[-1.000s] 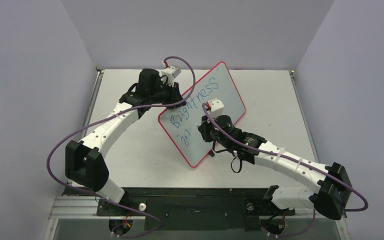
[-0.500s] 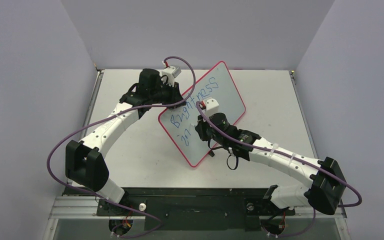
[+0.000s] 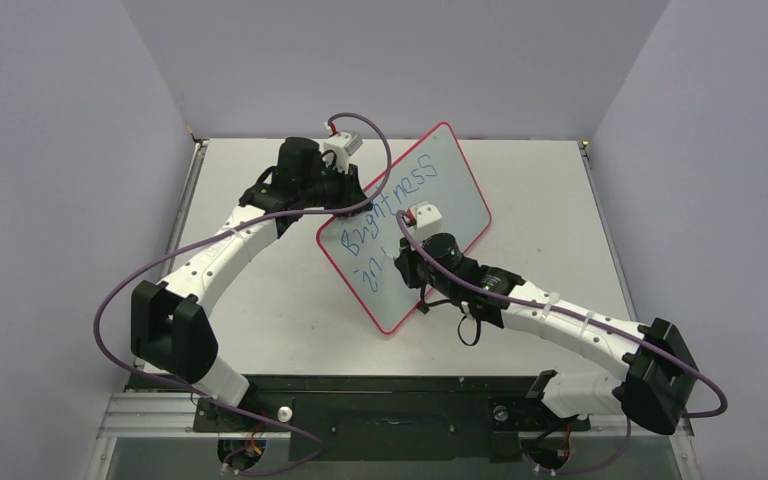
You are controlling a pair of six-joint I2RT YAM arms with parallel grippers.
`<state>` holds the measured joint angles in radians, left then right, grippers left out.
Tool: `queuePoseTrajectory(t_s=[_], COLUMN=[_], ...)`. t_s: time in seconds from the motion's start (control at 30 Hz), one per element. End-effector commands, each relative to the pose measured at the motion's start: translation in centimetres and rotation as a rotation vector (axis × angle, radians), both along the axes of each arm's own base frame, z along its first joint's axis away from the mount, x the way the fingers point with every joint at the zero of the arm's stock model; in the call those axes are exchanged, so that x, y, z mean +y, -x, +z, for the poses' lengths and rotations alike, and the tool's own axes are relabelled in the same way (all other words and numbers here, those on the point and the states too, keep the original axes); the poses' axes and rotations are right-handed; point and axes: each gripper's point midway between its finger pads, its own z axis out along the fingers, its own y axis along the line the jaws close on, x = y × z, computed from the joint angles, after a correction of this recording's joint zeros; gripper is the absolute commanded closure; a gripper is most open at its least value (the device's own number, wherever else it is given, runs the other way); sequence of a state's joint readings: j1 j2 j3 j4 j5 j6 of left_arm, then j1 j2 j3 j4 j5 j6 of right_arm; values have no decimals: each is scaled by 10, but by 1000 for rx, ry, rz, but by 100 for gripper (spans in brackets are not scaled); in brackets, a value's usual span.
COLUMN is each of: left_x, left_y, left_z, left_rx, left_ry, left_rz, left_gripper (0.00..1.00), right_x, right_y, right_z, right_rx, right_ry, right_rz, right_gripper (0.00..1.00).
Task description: Write a sentence on the whiteboard
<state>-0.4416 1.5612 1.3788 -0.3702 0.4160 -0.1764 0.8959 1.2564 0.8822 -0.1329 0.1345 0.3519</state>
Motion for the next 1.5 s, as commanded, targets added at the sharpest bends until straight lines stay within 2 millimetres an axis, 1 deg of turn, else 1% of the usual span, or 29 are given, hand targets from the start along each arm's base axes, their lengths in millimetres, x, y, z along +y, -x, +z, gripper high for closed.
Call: queuePoseTrajectory(t_s=[0.0,0.2,0.27,0.4,0.67,0.83,0.97,1.2,1.37,1.47], left_x=[17,17,17,17,17,17,17,16,16,16], left_y=[-27,-27,-27,-26,-26,-26,-26,-25,-26,-25], left_z=[33,34,34,35,36,37,38,38,37,38], left_rx=[-217,-220,-220,-221,-223,-223,-226,-226,-222,-225], left_ry=[-71,-71,-70,-67,-65,-65,-64,-60,-62,-60], left_rz=[65,65,64,62,61,61,62,58,57,59], left_gripper=[100,100,100,100,100,100,100,100,100,100], right_x=[-4,-4,-3,-1,5,6,3,-3,-8,-9], right_y=[-5,-16,-21,-29,-40,-38,-30,-18,-11,-5], right_z=[4,13,22,32,40,35,23,10,-5,-9], right_rx=[-13,-28,-39,-52,-59,-43,-14,15,40,43], right_ry=[-16,-18,-25,-20,-11,-9,-9,-18,-14,-11], right_rz=[-25,-51,-56,-58,-58,-47,-37,-38,-43,-42], right_gripper=[100,100,100,100,100,100,100,100,100,100])
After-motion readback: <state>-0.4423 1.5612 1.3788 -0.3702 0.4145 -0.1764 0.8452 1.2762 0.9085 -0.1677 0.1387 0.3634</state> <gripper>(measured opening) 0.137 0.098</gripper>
